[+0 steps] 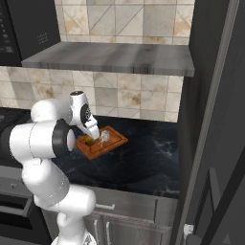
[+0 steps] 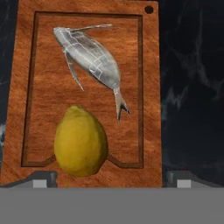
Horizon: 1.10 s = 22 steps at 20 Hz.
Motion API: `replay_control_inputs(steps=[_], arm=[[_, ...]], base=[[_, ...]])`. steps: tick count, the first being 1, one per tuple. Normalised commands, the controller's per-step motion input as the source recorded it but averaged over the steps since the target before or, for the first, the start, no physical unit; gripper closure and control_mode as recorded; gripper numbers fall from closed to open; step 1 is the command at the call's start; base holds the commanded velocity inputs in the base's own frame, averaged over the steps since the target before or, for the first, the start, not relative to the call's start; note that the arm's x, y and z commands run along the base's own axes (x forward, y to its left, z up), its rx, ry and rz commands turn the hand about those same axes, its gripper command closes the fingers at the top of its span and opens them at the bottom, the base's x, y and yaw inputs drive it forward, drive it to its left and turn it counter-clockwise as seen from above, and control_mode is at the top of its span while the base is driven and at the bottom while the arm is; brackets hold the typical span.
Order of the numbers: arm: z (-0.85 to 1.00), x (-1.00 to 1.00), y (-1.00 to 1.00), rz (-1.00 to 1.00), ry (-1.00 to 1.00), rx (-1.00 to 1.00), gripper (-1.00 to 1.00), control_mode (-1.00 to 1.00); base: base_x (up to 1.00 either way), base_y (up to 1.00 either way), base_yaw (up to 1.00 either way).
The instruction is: Retrieve a lemon from the fridge and place it on the cutting board with the fish.
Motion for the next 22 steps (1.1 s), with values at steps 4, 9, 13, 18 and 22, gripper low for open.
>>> replay_control_inputs(steps=[4,9,13,18,22], arm=[[0.39,-0.81,0.0,0.01,-0.01,0.0,-1.0,-1.0],[0.38,-0.9,0.0,0.08,0.0,0.0,-1.0,-1.0],[0.29,-1.0,-0.25,0.29,0.0,0.0,-1.0,-1.0],[0.47,-0.86,-0.36,0.31,0.0,0.05,-1.0,-1.0],[0.6,-0.5,-0.18,0.27,0.0,0.0,-1.0,-1.0]], base=[[0.0,0.0,0.0],[0.0,0.0,0.0],[0.0,0.0,0.0],[0.0,0.0,0.0],[0.0,0.0,0.0]])
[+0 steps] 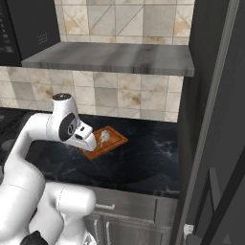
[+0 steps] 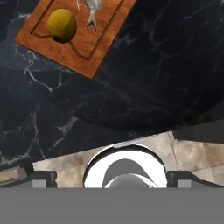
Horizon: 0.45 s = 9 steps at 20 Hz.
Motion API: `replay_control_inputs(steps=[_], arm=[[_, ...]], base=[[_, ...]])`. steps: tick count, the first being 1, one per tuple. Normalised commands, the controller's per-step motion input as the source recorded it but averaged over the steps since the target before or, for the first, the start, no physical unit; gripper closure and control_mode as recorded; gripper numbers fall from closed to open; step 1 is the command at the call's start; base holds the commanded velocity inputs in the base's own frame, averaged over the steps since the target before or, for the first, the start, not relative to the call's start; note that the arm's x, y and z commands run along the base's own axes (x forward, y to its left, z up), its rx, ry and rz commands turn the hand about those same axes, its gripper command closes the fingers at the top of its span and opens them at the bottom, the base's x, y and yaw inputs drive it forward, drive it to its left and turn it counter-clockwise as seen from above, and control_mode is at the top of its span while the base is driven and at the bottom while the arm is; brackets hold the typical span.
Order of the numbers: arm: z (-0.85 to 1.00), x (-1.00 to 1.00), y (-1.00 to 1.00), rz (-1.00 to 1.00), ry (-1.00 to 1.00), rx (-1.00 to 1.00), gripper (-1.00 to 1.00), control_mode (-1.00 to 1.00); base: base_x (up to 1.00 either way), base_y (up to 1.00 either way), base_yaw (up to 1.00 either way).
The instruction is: Retrieve a lemon from the fridge and place it on the cutting board with the fish.
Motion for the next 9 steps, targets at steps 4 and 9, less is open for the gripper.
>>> replay_control_inputs(steps=[4,9], arm=[[0.07,-0.37,-0.24,0.14,-0.03,0.0,-1.0,-1.0],[0.0,-0.17,-0.07,0.05,-0.02,0.0,-1.0,-1.0]], base=[[0.0,0.0,0.0],[0.0,0.0,0.0]])
